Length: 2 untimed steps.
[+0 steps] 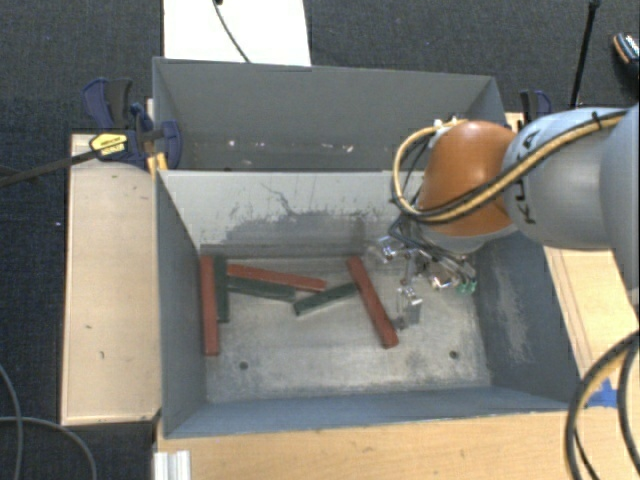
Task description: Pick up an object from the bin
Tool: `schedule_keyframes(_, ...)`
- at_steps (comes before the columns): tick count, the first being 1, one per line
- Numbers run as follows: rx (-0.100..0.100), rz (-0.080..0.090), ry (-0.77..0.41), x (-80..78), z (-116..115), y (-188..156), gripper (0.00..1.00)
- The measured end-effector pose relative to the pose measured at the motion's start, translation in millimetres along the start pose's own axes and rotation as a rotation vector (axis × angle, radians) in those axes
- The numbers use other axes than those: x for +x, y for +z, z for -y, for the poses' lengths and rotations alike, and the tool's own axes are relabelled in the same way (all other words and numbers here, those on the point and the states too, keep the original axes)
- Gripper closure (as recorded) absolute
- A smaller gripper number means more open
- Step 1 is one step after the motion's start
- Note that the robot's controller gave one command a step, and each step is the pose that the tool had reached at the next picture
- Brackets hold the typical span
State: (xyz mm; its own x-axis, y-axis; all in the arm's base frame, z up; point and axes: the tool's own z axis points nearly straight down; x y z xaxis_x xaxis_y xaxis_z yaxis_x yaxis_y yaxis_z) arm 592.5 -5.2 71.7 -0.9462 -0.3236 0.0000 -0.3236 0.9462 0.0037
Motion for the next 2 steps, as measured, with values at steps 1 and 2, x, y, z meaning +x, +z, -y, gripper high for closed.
schedule_keyframes(1,0.001,0.007,0.08,-14.0,-47.6,-13.6,0.0)
schedule_keyframes(2,0.002,-0.001,0.199,2.6,-66.9,1.9,0.0)
